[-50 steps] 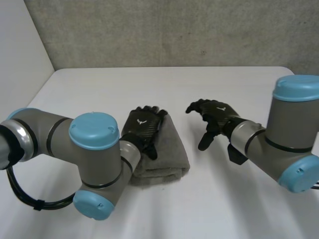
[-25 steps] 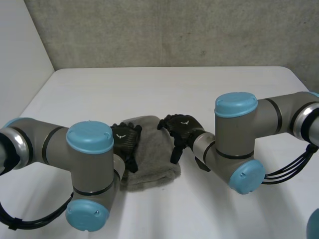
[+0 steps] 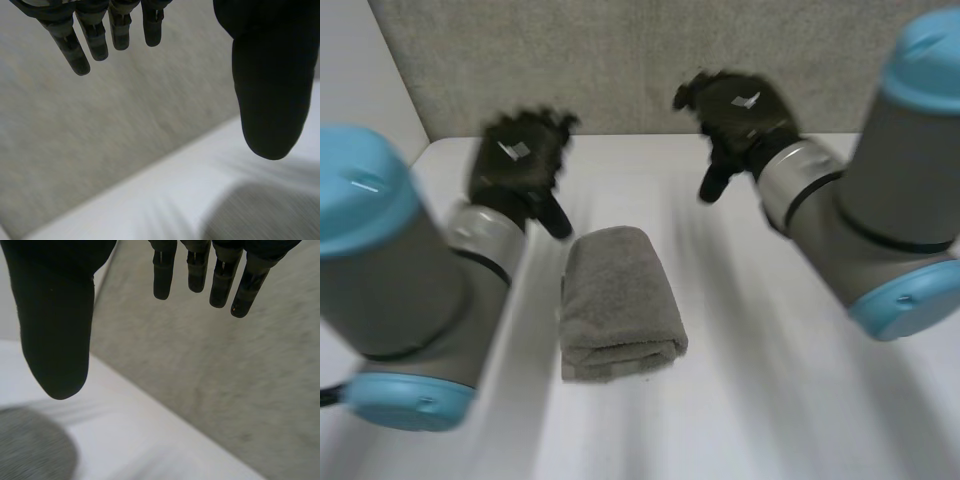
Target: Fold the towel.
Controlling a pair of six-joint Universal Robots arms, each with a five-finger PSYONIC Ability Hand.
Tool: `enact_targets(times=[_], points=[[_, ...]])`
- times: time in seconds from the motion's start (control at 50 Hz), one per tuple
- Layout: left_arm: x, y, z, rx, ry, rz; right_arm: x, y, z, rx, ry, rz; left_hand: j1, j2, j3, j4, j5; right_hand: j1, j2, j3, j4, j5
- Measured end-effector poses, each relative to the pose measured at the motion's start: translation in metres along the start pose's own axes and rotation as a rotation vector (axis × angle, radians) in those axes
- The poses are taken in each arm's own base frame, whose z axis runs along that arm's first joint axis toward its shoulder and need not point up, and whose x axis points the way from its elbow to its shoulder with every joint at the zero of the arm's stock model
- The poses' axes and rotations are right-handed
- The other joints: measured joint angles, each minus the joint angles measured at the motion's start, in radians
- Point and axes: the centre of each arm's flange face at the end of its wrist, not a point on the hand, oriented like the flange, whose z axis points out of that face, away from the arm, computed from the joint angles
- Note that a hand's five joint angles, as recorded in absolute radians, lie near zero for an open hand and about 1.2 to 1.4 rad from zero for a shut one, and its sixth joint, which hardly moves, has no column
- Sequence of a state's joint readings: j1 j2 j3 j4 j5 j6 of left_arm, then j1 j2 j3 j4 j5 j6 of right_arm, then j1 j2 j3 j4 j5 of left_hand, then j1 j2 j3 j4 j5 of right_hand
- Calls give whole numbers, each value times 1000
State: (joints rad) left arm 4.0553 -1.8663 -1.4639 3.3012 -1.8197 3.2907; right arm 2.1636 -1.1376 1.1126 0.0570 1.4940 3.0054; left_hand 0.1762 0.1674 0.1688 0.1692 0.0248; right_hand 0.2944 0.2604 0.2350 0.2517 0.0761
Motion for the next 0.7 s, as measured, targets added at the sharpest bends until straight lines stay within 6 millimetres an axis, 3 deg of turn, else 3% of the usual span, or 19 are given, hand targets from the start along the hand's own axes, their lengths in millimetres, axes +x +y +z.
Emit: enact_targets(times=[0.02, 0.08, 0.16, 0.36, 0.54, 0.7], points=[[-20, -33, -8, 83, -48, -23, 15, -22, -14, 43, 78, -2, 0, 0, 0, 0, 0, 0, 0, 0, 0, 0], [-44, -58, -17, 132, -106, -37, 33, -33, -27, 58, 157, -2, 0, 0, 0, 0, 0, 0, 0, 0, 0, 0], [-67, -74, -27, 146, -152, -42, 50, -41, -43, 66, 229, -2, 0, 0, 0, 0, 0, 0, 0, 0, 0, 0], [-77, -79, -36, 118, -133, -78, 68, -47, -65, 78, 295, -4, 0, 0, 0, 0, 0, 0, 0, 0, 0, 0], [-78, -78, -29, 117, -122, -99, 71, -48, -65, 79, 301, -6, 0, 0, 0, 0, 0, 0, 0, 0, 0, 0], [-81, -89, -26, 159, -109, -99, 70, -47, -64, 76, 293, -6, 0, 0, 0, 0, 0, 0, 0, 0, 0, 0]])
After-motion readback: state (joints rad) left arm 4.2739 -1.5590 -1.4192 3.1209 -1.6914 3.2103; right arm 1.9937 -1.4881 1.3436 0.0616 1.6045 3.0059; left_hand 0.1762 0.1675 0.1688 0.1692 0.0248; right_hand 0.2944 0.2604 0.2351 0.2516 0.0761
